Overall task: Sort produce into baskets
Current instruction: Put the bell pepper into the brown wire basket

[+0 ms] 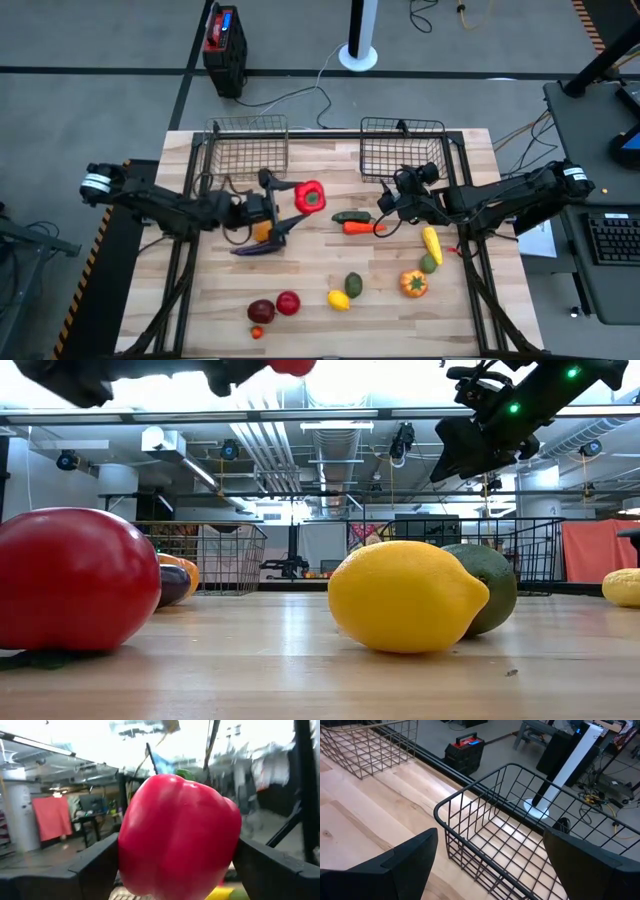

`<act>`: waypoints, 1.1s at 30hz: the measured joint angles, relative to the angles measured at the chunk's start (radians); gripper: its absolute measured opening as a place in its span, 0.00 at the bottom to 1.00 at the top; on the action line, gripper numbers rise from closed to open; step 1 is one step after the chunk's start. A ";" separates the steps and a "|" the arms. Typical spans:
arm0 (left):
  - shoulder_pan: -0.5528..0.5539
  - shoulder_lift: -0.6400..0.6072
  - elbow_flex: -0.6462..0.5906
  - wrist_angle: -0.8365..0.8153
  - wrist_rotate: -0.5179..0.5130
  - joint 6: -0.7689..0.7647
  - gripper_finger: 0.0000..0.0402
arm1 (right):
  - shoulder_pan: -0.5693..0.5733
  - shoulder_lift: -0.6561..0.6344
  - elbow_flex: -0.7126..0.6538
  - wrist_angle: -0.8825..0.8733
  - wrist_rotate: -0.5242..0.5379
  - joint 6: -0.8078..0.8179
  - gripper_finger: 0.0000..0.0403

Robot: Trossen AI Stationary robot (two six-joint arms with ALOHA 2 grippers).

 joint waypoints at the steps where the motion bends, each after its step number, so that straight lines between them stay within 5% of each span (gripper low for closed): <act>1: 0.015 0.000 0.014 -0.041 0.001 0.006 0.82 | 0.000 0.000 0.000 0.000 0.000 0.000 0.88; 8: 0.146 -0.046 0.116 -0.409 0.000 -0.026 0.82 | 0.000 0.000 0.000 -0.001 -0.002 0.000 0.88; 21: 0.329 -0.124 0.452 -1.412 -0.008 -0.035 0.82 | 0.000 0.000 0.000 -0.002 -0.003 0.000 0.88; 33: 0.418 -0.124 0.630 -1.810 -0.007 -0.028 0.82 | 0.000 0.000 0.000 -0.002 -0.002 0.000 0.88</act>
